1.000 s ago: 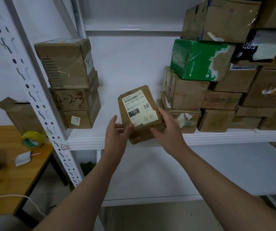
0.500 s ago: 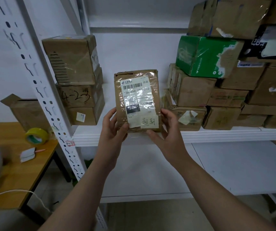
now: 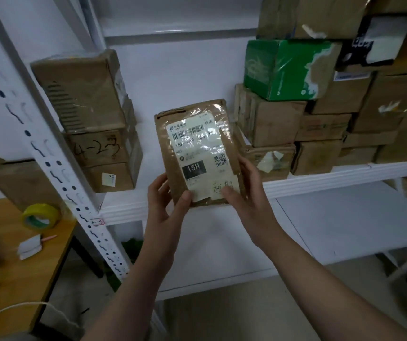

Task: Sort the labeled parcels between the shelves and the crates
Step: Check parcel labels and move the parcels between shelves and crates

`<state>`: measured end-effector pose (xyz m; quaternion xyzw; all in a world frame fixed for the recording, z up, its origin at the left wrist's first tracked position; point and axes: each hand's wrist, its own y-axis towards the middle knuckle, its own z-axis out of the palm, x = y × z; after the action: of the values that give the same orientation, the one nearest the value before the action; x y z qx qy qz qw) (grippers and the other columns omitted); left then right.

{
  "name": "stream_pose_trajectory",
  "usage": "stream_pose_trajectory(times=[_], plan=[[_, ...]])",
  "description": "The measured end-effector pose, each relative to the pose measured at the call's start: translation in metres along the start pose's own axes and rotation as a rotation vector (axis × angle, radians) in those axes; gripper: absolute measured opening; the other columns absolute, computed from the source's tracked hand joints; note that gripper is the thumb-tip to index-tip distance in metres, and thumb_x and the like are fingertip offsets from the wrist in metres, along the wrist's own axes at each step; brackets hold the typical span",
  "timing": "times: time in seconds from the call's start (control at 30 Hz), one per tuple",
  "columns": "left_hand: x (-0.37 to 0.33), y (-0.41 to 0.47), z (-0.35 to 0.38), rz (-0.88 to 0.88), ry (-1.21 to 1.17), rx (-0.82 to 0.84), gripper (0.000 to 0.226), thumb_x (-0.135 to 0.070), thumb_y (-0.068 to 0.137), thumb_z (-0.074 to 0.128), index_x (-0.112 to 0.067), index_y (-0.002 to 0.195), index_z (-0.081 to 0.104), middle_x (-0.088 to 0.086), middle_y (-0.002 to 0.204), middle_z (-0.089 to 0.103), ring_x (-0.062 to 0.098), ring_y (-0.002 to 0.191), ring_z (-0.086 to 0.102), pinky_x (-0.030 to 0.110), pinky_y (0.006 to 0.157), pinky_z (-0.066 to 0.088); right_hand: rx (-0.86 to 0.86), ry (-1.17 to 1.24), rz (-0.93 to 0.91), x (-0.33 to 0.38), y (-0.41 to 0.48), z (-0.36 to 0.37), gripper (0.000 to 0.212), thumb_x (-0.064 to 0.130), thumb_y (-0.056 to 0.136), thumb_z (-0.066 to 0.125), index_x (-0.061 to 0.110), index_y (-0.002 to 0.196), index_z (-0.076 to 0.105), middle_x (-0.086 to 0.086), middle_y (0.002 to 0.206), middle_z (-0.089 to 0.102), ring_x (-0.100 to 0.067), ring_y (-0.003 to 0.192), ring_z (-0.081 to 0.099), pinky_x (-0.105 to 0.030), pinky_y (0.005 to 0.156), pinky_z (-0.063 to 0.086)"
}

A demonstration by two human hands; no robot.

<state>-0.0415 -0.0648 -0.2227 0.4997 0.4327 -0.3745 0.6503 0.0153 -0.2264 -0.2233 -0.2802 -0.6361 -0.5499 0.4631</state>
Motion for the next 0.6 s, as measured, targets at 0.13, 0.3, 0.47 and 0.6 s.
stream_pose_trajectory(times=[0.13, 0.3, 0.47, 0.6], plan=[[0.005, -0.010, 0.010, -0.059, -0.093, 0.091, 0.033, -0.043, 0.077, 0.068, -0.044, 0.099, 0.043, 0.005, 0.119, 0.062, 0.022, 0.108, 0.063, 0.026, 0.075, 0.056, -0.084, -0.008, 0.063, -0.003, -0.030, -0.016, 0.055, 0.027, 0.082, 0.064, 0.041, 0.129, 0.039, 0.020, 0.123, 0.056, -0.003, 0.117, 0.054, -0.029, 0.087, 0.054], [0.011, -0.030, 0.043, -0.108, -0.118, 0.186, 0.038, -0.037, 0.077, 0.066, -0.032, 0.102, 0.038, 0.007, 0.117, 0.062, 0.023, 0.106, 0.064, 0.028, 0.074, 0.056, -0.200, -0.008, 0.110, 0.004, -0.072, -0.045, 0.036, 0.029, 0.091, 0.049, 0.046, 0.121, 0.042, 0.024, 0.117, 0.056, 0.001, 0.110, 0.056, -0.019, 0.079, 0.052], [0.015, -0.054, 0.103, -0.113, -0.133, 0.258, 0.037, -0.033, 0.077, 0.063, -0.028, 0.104, 0.038, 0.007, 0.116, 0.062, 0.022, 0.103, 0.064, 0.026, 0.071, 0.056, -0.315, -0.041, 0.121, 0.023, -0.115, -0.096, 0.033, 0.032, 0.093, 0.046, 0.044, 0.123, 0.041, 0.022, 0.121, 0.054, 0.000, 0.108, 0.058, -0.025, 0.083, 0.054], [0.022, -0.082, 0.178, -0.113, -0.117, 0.327, 0.036, -0.034, 0.078, 0.060, -0.026, 0.105, 0.037, 0.007, 0.115, 0.063, 0.019, 0.101, 0.065, 0.023, 0.070, 0.055, -0.410, -0.088, 0.131, 0.042, -0.160, -0.163, 0.034, 0.031, 0.093, 0.046, 0.039, 0.126, 0.040, 0.015, 0.128, 0.050, 0.000, 0.108, 0.058, -0.026, 0.084, 0.054]])
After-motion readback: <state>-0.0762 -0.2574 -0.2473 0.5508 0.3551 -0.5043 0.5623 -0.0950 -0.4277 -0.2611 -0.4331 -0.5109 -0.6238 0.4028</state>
